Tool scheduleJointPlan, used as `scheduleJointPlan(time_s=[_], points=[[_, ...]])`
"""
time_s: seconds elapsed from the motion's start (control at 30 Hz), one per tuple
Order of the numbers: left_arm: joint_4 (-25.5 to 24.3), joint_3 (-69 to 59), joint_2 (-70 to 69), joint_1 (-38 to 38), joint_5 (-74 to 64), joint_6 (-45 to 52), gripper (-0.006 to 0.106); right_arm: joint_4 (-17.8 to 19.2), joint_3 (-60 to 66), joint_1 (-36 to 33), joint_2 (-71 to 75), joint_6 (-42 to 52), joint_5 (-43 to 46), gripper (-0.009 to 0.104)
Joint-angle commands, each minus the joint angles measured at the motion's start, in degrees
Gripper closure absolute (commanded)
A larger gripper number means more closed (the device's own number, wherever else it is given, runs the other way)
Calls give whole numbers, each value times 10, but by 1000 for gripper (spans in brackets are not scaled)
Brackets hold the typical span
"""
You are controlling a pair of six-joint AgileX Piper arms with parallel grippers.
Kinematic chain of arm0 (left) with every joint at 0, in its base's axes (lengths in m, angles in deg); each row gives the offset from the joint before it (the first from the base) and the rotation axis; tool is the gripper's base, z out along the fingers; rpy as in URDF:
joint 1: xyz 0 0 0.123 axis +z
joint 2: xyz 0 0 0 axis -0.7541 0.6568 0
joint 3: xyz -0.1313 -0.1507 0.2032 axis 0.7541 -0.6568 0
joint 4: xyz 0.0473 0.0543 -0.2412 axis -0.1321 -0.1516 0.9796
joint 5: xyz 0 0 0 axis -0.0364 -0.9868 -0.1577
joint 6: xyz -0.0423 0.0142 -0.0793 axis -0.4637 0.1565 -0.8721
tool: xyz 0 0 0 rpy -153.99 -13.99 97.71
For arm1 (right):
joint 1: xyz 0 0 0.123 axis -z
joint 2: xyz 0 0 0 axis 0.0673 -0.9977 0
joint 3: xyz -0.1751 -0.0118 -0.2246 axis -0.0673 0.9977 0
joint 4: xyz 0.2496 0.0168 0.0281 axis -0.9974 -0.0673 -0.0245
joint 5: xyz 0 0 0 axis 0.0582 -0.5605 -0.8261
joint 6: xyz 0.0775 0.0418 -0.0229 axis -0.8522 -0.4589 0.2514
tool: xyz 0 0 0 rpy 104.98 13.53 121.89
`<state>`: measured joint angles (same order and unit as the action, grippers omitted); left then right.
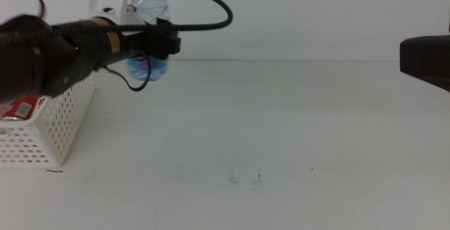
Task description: Use arms to grab the bottles and put them into the dustbin to the left of the table.
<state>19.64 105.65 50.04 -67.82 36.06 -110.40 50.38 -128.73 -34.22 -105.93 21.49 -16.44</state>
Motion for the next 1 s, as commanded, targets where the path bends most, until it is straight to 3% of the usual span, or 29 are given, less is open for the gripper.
scheduleJointPlan(time_s=[0.0,0.1,0.2,0.53,0.97], points=[[160,30,-9,-1,-66,174,60,3,-3,4,1,4,4,7],[292,89,-2,6,-164,323,60,3,-3,4,1,4,4,7],[362,159,13,25,-254,401,60,2,-3,4,1,4,4,7],[425,334,96,144,-477,479,60,2,-3,4,1,4,4,7],[480,367,120,299,-553,553,60,2,-3,4,1,4,4,7]])
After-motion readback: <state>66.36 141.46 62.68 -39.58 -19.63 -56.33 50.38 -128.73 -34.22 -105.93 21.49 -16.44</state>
